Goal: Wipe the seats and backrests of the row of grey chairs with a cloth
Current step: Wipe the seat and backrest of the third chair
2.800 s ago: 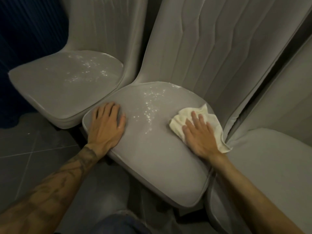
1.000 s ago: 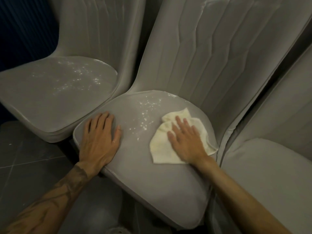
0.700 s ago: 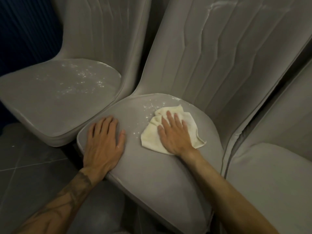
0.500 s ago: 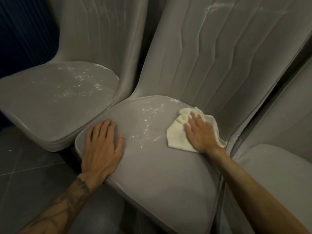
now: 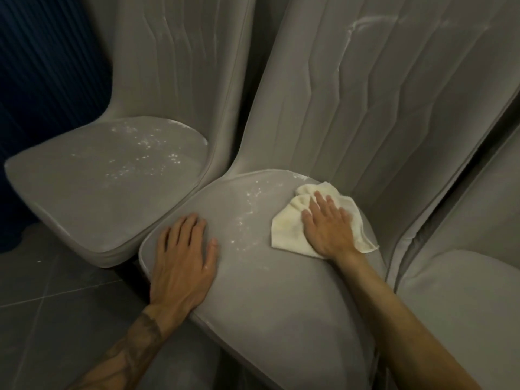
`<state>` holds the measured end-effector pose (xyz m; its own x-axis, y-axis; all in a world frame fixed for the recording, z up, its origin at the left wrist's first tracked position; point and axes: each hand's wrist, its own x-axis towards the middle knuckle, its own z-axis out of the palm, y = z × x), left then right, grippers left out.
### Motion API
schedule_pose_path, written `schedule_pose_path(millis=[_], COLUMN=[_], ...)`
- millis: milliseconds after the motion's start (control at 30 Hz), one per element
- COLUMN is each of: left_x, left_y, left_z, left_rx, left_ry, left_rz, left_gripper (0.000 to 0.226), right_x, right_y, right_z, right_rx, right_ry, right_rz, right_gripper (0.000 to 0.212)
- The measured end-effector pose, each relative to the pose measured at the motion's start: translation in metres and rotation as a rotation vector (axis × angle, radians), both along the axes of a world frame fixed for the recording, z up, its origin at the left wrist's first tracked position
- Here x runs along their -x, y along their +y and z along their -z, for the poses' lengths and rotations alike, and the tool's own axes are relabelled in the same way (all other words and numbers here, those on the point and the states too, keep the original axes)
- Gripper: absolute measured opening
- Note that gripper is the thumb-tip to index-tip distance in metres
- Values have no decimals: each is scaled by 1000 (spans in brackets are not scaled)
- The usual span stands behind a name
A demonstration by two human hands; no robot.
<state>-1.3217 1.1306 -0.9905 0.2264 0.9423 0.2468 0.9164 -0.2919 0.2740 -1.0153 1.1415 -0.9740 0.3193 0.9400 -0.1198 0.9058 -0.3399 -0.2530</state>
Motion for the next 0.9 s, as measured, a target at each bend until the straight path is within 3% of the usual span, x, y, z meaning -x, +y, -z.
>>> schedule_pose_path(millis=[67,167,267,400,500,667,800,900], left_x=[0,2,9,34,53,59,56,55], left_y=[0,2,9,33,50,58,56,55], left_z=[-3,-7,-11,-18,-20,-7,-4,-4], left_rx=[14,52,94,-9,-18,-9,-40,-56], left_ry=[-16,-30,-59,53,110,35,41,44], left_rz=[4,15,36,44,15,-14,-29,-46], left_gripper=[65,70,75,63,61,64,61,59], right_x=[33,92,85,42,76,117,68,96], right_y=[21,33,30,52,73,51,66,71], right_z=[-1,4,5,-1,-2,11,3,-3], right_rx=[-15,-46,-50,-4,-3,-69,-32,-16], right_ry=[-17,1,22,2,4,0,-72,-27], right_rz=[13,-223,-365,-186,-131,-505,-306,-158], right_gripper=[57,58,57,58,58,57,57,58])
